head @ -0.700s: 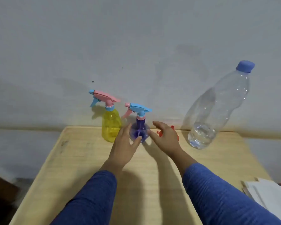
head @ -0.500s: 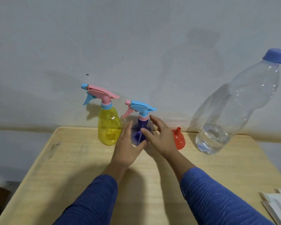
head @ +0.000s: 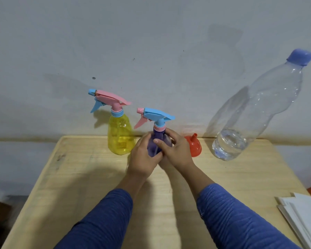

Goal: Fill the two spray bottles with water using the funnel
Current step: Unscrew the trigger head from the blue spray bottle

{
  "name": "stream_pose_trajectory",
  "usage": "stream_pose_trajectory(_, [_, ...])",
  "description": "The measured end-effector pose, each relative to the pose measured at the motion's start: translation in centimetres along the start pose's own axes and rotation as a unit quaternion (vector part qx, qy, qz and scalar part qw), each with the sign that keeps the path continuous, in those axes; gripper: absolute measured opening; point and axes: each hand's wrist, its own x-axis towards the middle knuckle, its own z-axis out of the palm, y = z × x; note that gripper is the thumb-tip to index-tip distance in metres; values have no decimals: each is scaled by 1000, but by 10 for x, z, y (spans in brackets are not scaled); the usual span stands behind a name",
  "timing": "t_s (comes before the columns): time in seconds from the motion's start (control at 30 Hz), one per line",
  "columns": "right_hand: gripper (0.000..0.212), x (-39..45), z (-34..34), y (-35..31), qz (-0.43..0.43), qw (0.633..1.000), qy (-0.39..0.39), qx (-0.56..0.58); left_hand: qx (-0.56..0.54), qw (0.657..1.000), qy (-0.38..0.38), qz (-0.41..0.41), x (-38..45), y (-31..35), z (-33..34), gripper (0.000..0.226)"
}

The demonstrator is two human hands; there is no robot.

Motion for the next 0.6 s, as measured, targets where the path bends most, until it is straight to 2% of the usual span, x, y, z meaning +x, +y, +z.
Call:
stream_pose_trajectory(0.2, [41,-42,-15,-24,18,1000,-21,11,-27,999,13,21,-47,26,-20,58])
stream_pose_trajectory(0.3, [42,-74,-19,-24,43,998,-25,40,1,999,38,22,-79,31,-23,61])
stream_pose_trajectory(0.4, [40,-102,-22,-22,66,996,-25,51,30,998,53,36,-108,38,-24,54])
stream_pose_trajectory(0.6, [44,-135,-26,-20,79,992,-67,69,19,1000,7,-10,-148,45,-32,46])
